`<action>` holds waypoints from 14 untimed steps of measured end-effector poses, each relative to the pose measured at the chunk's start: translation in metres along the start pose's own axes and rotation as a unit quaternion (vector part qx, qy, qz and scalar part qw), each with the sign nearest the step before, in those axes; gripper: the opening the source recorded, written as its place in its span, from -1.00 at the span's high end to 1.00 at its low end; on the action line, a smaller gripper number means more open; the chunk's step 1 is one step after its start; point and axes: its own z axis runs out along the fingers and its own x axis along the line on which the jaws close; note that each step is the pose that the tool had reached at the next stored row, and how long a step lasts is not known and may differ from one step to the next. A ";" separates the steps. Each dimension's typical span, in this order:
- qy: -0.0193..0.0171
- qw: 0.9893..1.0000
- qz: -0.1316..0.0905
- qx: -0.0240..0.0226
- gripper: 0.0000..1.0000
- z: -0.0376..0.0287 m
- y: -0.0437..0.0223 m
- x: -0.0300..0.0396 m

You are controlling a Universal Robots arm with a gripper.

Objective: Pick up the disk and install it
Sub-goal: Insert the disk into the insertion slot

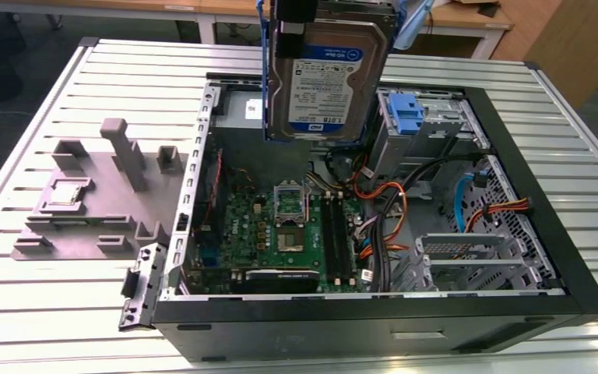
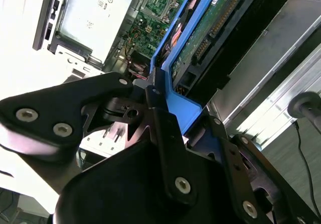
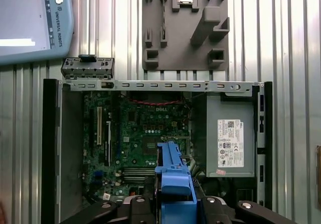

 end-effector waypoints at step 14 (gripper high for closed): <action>0.000 1.000 0.000 0.000 0.26 0.0002 -0.0112 -0.0001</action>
